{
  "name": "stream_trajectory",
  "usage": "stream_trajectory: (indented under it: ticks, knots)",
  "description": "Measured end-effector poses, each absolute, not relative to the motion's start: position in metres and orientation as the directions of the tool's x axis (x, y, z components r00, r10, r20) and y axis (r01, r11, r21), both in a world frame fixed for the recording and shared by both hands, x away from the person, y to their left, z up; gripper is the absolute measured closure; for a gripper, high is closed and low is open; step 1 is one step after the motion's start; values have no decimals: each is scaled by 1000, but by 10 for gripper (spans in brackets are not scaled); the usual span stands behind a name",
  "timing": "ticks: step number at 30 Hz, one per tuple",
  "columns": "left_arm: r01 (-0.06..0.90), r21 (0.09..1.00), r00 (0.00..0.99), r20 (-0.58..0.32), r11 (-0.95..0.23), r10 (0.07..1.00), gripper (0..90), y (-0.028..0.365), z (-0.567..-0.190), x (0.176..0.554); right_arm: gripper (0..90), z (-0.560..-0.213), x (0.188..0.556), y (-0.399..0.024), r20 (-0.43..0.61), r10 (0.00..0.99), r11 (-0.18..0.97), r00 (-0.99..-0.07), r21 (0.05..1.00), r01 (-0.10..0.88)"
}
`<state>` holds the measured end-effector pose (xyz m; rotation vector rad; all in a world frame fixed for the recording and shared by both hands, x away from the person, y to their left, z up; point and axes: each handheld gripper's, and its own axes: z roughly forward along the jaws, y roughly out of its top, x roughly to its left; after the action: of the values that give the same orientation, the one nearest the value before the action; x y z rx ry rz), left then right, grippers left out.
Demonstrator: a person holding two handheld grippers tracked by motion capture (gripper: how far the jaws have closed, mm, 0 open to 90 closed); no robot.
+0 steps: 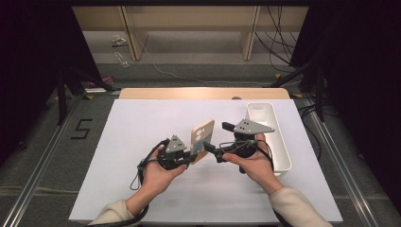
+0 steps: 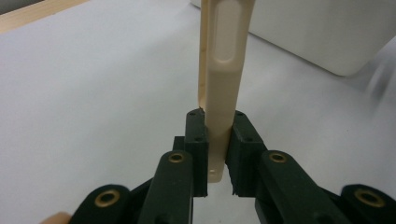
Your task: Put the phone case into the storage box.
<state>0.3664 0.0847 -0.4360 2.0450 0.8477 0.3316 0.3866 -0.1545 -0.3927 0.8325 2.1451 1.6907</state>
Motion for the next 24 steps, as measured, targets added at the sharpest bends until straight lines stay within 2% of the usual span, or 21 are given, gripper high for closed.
stream_trajectory:
  ticks: [24]
  knots:
    - [437,810,740,-76,-392,668,796,73,-436,366,3,-395,389,-154,131,627,133,-768,953,271]
